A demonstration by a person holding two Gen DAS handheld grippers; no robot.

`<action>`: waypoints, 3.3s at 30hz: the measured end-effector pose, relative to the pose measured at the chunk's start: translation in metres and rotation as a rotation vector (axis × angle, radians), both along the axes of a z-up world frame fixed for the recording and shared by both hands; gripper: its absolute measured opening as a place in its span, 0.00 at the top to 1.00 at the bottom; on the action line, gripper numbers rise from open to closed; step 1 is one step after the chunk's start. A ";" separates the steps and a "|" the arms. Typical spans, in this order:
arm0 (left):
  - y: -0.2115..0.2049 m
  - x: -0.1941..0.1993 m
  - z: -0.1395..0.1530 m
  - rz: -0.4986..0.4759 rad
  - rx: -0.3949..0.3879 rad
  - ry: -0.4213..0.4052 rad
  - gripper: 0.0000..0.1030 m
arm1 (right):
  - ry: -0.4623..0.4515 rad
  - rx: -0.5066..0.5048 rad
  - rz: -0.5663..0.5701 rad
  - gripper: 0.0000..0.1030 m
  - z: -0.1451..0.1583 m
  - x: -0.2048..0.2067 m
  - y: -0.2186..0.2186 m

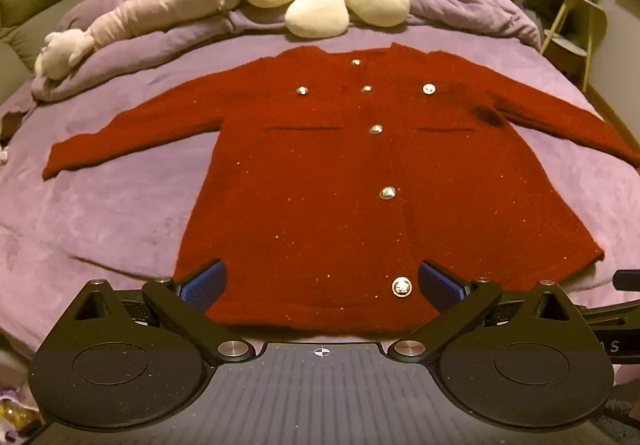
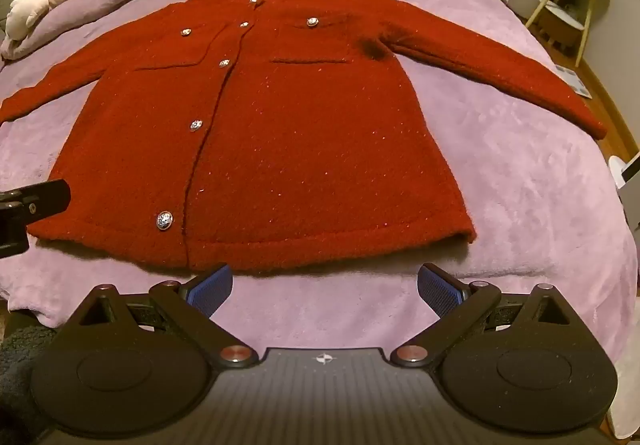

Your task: Fold small clothes

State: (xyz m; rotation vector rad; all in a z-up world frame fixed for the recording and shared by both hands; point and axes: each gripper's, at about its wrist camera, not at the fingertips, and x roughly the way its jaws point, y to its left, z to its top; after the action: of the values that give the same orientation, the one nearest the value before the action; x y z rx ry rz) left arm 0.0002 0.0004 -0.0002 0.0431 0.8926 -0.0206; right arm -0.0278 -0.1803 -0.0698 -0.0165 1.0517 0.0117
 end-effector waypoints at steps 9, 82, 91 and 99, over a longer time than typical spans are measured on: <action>-0.001 0.001 -0.005 -0.007 0.012 0.010 0.00 | -0.001 0.005 -0.004 0.04 0.001 0.000 0.001; -0.010 -0.004 -0.007 -0.031 0.018 0.031 0.00 | -0.049 0.012 -0.005 0.04 0.007 -0.006 -0.002; -0.011 -0.004 -0.002 -0.039 0.022 0.026 0.00 | -0.055 0.018 -0.009 0.04 0.008 -0.008 -0.004; -0.011 -0.004 -0.002 -0.040 0.022 0.025 0.00 | -0.061 0.025 -0.014 0.04 0.008 -0.009 -0.005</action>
State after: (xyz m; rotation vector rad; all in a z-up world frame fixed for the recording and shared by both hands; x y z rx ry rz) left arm -0.0037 -0.0104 -0.0019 0.0808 0.9169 -0.0488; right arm -0.0371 -0.1857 -0.0623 0.0132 0.9910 0.0111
